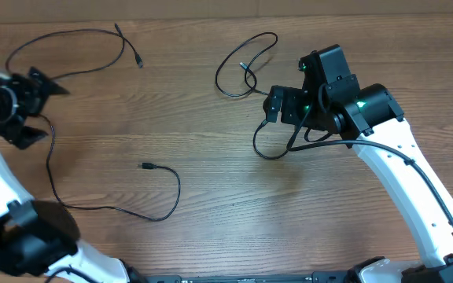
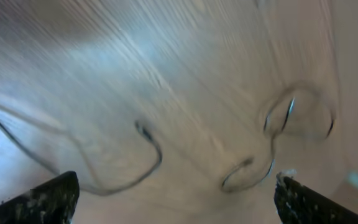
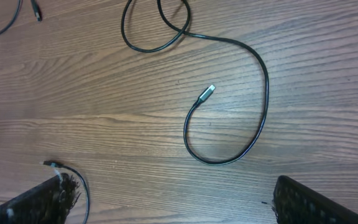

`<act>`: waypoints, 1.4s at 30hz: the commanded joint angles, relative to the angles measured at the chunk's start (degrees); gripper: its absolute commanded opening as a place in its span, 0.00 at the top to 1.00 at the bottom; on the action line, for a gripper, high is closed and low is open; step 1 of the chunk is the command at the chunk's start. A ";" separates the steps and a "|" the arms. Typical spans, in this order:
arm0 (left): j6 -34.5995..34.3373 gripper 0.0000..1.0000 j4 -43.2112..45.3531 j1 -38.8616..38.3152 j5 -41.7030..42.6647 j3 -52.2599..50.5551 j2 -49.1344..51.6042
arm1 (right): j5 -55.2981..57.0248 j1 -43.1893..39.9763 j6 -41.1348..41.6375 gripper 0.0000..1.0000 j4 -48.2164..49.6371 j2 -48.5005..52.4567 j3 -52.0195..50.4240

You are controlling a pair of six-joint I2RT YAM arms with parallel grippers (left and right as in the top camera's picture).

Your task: Untangle cables

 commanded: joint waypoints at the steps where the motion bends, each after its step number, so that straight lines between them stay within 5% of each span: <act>1: 6.27 0.02 -2.23 -7.32 -2.60 -0.66 -1.51 | 0.76 -0.15 -0.35 0.00 0.07 0.00 0.44; 9: -2.75 0.02 1.99 -28.68 -8.74 -15.19 -1.84 | 0.76 -0.15 -0.35 0.00 0.07 0.00 0.44; 18: -22.47 0.02 22.34 -46.75 -14.80 -40.35 -1.84 | 0.76 -0.15 -0.35 0.00 0.07 0.00 0.44; 33: -15.23 0.02 42.77 -39.34 -13.40 -56.87 -1.84 | 0.79 -0.15 -0.35 0.00 0.07 0.00 0.44; 42: -20.09 0.44 48.15 -39.78 -20.39 -58.34 -1.68 | 0.76 -0.15 -0.35 0.00 0.07 0.00 0.44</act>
